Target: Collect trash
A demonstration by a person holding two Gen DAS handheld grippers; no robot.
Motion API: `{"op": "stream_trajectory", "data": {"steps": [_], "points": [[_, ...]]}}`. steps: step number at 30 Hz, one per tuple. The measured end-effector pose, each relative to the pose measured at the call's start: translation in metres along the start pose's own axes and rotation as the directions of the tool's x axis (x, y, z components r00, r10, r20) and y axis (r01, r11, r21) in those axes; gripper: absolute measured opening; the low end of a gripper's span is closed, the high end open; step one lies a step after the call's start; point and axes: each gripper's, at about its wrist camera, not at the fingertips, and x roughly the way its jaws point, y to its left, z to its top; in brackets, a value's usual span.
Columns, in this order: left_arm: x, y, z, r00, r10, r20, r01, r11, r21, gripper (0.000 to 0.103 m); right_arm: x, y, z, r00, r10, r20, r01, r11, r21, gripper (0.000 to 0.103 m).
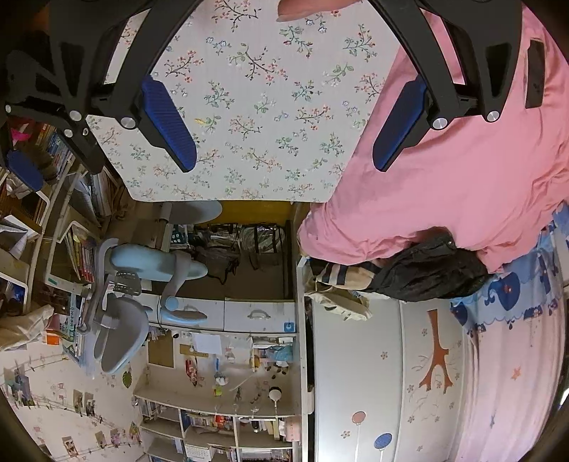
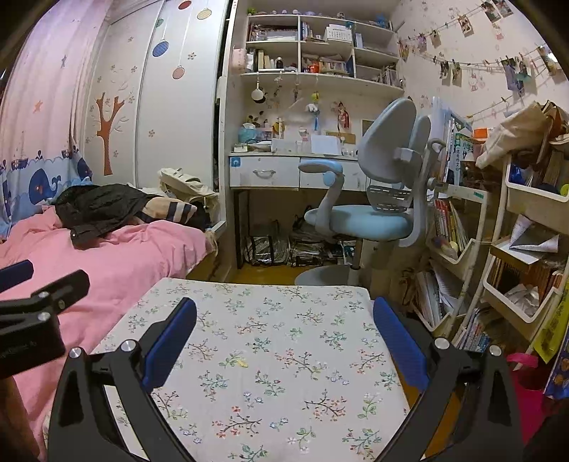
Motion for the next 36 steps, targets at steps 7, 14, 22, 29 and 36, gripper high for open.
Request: {"op": "stream_trajectory", "data": {"steps": [7, 14, 22, 29, 36], "points": [[0.0039, 0.0064, -0.0005, 1.0, 0.005, -0.001, -0.005, 1.0, -0.008, 0.096, 0.0018, 0.003, 0.0022, 1.0, -0.004, 0.006, 0.004, 1.0, -0.014, 0.096], [0.0029, 0.0077, -0.0005, 1.0, 0.005, 0.004, -0.004, 1.0, -0.019, 0.096, 0.0044, 0.0008, 0.0017, 1.0, -0.015, -0.001, 0.015, 1.0, -0.014, 0.096], [0.0005, 0.0079, -0.0005, 1.0, 0.002, 0.007, -0.002, 1.0, -0.019, 0.096, 0.006, 0.0019, -0.0002, 1.0, -0.015, -0.009, 0.015, 1.0, -0.018, 0.096], [0.0005, 0.0078, -0.0006, 1.0, 0.006, 0.006, -0.005, 1.0, -0.023, 0.096, 0.0069, 0.0016, -0.0005, 1.0, -0.016, -0.014, 0.016, 1.0, -0.019, 0.096], [0.0007, 0.0081, -0.0003, 1.0, 0.007, 0.003, -0.007, 1.0, -0.024, 0.096, 0.0087, 0.0007, -0.0021, 1.0, -0.013, -0.02, 0.013, 1.0, -0.021, 0.096]]}}
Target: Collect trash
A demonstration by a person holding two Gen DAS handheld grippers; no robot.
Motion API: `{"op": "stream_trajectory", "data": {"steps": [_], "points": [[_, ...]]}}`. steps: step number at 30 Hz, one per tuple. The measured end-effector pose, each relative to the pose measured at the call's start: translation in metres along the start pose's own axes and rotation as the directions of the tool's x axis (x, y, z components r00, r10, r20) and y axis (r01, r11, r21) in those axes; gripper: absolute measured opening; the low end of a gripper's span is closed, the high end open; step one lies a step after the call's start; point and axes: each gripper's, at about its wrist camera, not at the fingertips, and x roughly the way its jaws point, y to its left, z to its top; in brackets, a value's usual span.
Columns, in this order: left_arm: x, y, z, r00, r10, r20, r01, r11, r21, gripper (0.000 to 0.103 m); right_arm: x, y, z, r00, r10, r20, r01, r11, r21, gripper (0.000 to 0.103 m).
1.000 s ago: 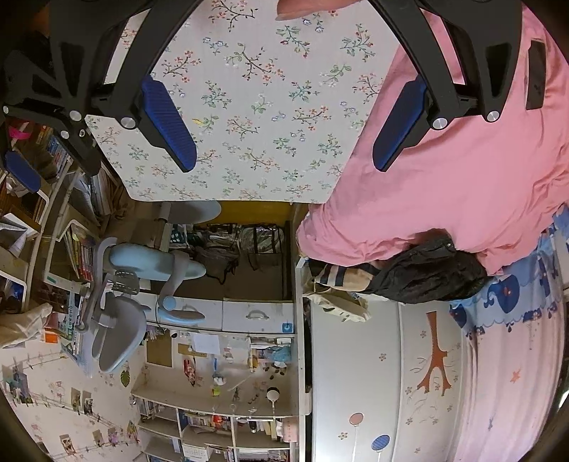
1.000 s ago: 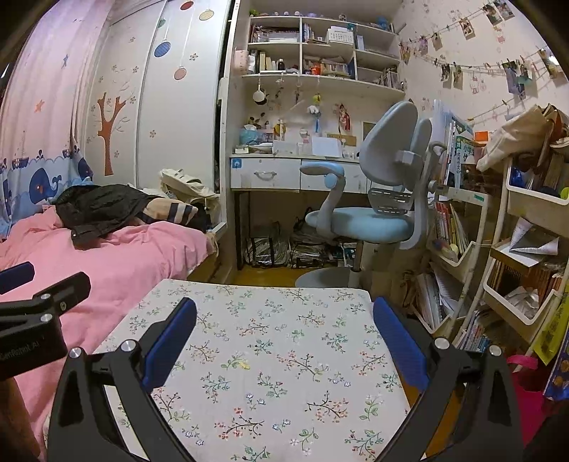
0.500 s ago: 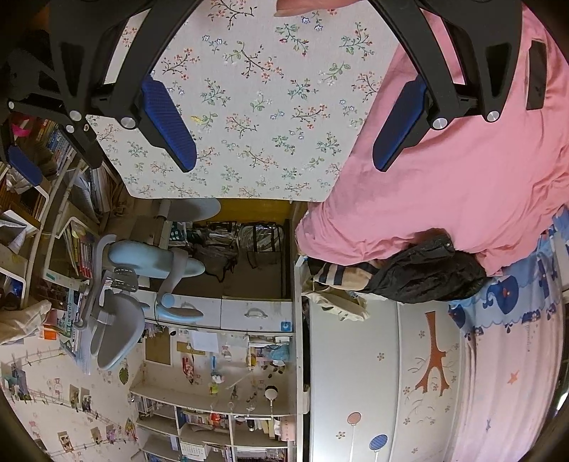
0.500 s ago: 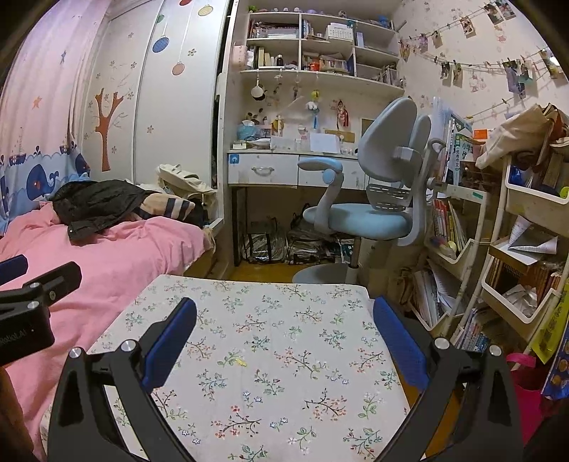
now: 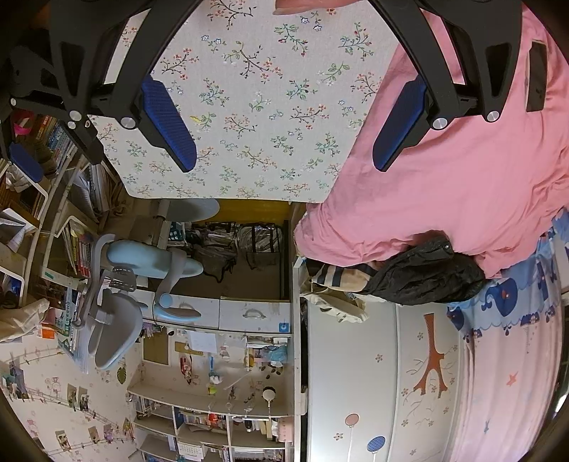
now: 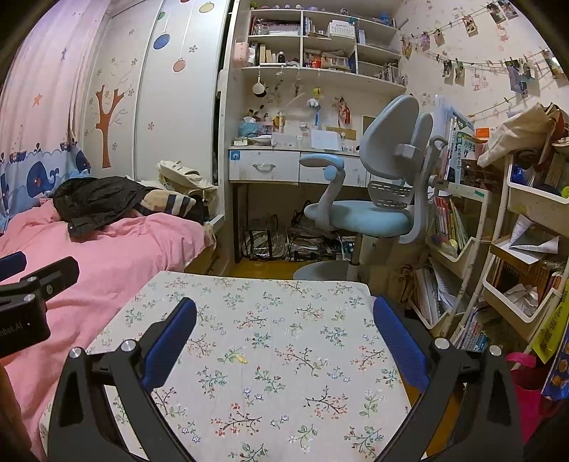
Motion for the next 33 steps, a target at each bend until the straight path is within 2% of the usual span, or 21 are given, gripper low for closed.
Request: {"op": "stream_trajectory", "data": {"steps": [25, 33], "points": [[0.0041, 0.0042, 0.0001, 1.0, 0.009, -0.013, -0.009, 1.0, -0.005, 0.096, 0.0004, 0.0006, -0.0015, 1.0, 0.003, -0.003, -0.003, 1.0, -0.005, 0.096], [0.0042, 0.0039, -0.0032, 1.0, -0.007, -0.008, 0.007, 1.0, -0.009, 0.096, 0.0062, -0.0039, -0.0069, 1.0, 0.006, -0.021, -0.006, 1.0, 0.0, 0.096]]}}
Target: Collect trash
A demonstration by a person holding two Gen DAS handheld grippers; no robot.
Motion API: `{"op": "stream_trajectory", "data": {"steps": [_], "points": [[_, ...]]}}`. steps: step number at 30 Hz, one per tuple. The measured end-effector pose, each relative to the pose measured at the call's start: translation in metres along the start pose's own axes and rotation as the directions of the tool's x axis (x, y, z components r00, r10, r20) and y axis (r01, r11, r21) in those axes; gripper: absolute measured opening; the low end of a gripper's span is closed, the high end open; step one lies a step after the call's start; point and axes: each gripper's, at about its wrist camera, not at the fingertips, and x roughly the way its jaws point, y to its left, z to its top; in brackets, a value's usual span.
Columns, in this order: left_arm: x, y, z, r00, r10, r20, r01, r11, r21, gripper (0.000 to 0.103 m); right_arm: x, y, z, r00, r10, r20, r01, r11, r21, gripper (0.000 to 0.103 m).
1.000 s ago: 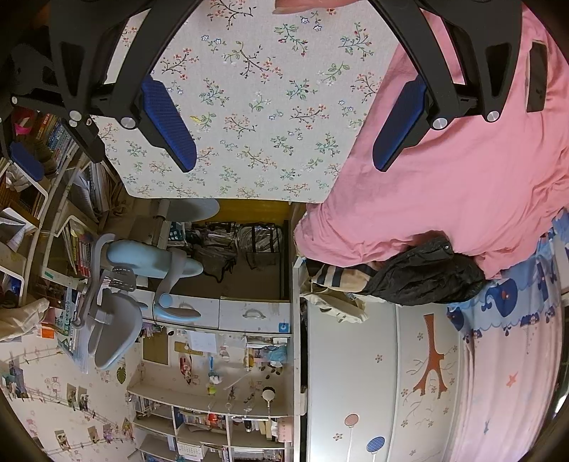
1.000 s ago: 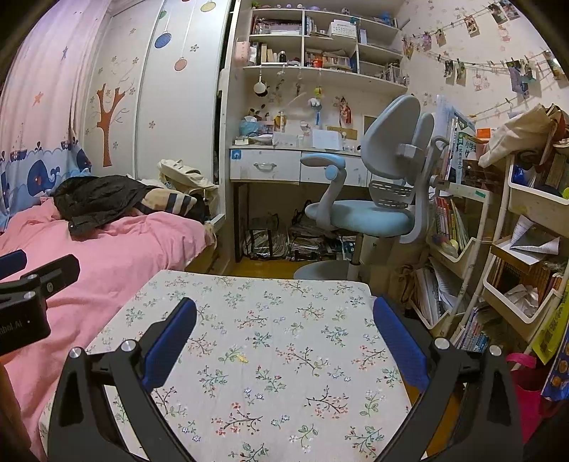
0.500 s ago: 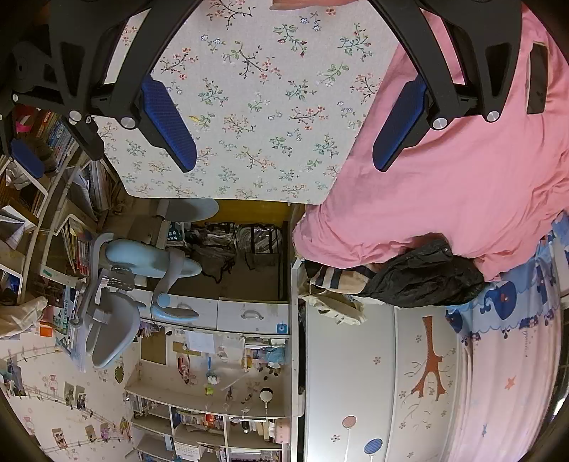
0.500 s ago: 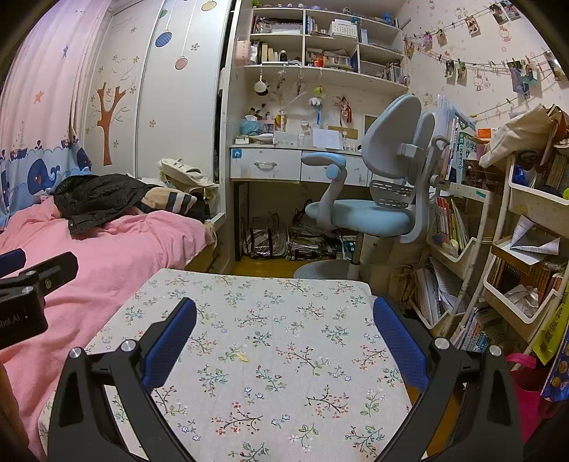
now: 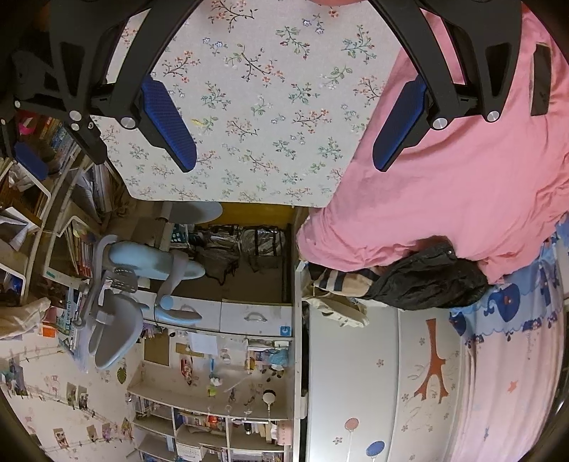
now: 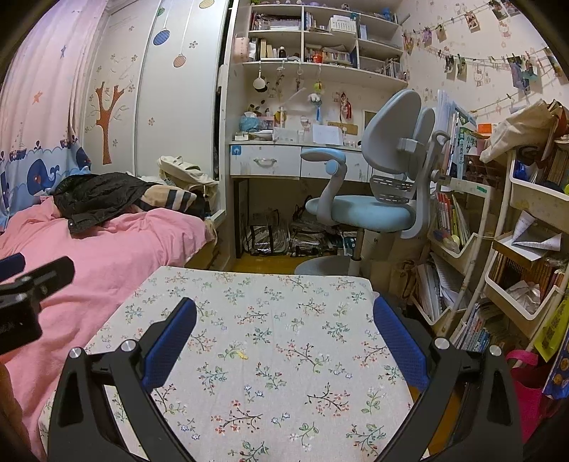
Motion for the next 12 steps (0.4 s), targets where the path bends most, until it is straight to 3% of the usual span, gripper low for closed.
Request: {"op": "stream_trajectory", "data": {"steps": [7, 12], "points": [[0.006, 0.0, 0.004, 0.998, 0.021, -0.052, -0.02, 1.0, 0.024, 0.096, 0.041, -0.008, -0.018, 0.99, -0.027, -0.138, 0.02, 0.999, -0.05, 0.096], [0.004, -0.001, 0.005, 0.998, 0.031, -0.048, -0.029, 0.999, 0.044, 0.096, 0.089, -0.018, -0.042, 0.945, -0.044, -0.324, 0.027, 0.998, -0.055, 0.096]]}}
